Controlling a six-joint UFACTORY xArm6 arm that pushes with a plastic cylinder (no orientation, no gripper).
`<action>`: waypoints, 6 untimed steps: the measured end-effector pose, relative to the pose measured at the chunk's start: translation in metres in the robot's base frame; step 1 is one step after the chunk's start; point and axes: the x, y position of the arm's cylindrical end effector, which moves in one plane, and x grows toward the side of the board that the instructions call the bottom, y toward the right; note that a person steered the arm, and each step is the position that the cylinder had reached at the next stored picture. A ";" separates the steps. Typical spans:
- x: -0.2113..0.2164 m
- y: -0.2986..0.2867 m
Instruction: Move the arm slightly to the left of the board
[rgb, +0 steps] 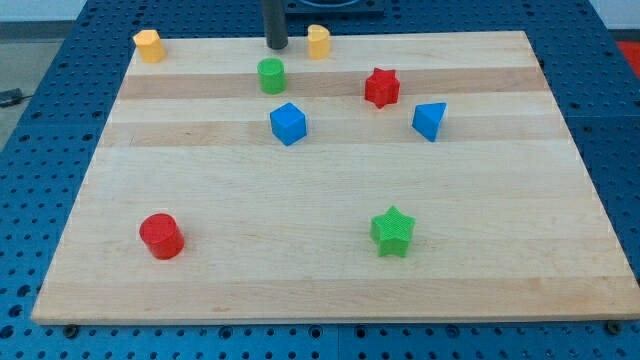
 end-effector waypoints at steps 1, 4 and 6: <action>0.000 0.028; 0.003 -0.035; 0.007 -0.069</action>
